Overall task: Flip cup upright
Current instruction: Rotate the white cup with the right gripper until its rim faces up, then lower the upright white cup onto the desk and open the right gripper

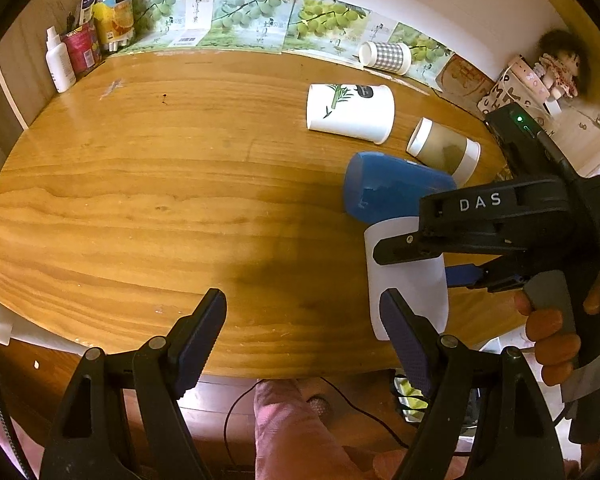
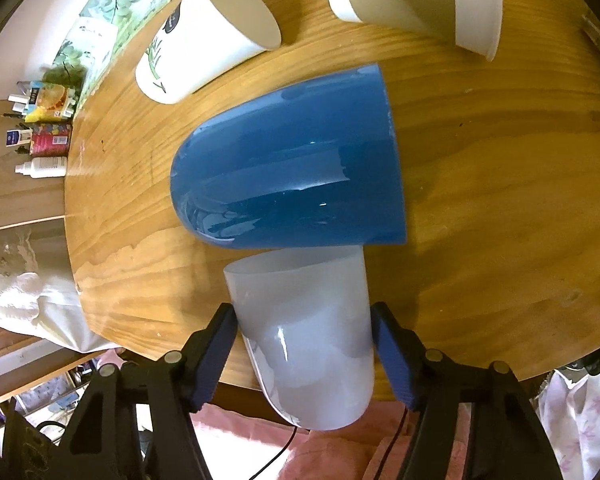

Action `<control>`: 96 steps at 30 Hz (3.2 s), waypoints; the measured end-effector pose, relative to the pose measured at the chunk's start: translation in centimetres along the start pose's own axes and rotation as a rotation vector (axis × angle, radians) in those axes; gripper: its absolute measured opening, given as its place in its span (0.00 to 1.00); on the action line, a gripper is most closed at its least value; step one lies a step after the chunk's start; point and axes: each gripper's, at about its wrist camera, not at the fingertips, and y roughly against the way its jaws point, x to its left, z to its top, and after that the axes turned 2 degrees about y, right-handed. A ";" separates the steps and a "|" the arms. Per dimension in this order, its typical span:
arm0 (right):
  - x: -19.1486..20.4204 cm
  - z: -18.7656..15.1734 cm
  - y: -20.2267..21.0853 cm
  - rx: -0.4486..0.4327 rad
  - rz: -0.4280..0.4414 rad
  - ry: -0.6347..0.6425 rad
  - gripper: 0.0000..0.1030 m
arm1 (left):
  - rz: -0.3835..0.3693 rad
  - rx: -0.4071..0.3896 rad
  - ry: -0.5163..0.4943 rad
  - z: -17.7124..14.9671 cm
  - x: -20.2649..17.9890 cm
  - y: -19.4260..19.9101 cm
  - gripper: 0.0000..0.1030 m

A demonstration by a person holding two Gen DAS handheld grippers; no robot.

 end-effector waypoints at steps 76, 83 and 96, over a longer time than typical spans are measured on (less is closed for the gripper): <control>-1.9 -11.6 0.0 -1.081 0.051 0.775 0.66 | 0.071 -0.164 -0.022 -1.4 -2.0 0.8 0.80; -2.3 -12.2 0.2 -1.046 0.046 0.783 0.66 | 0.055 -0.152 -0.025 -1.6 -3.0 1.4 0.80; -3.2 -13.3 -0.2 -0.962 -0.002 0.780 0.78 | 0.080 -0.137 -0.024 -4.0 -4.8 2.6 0.80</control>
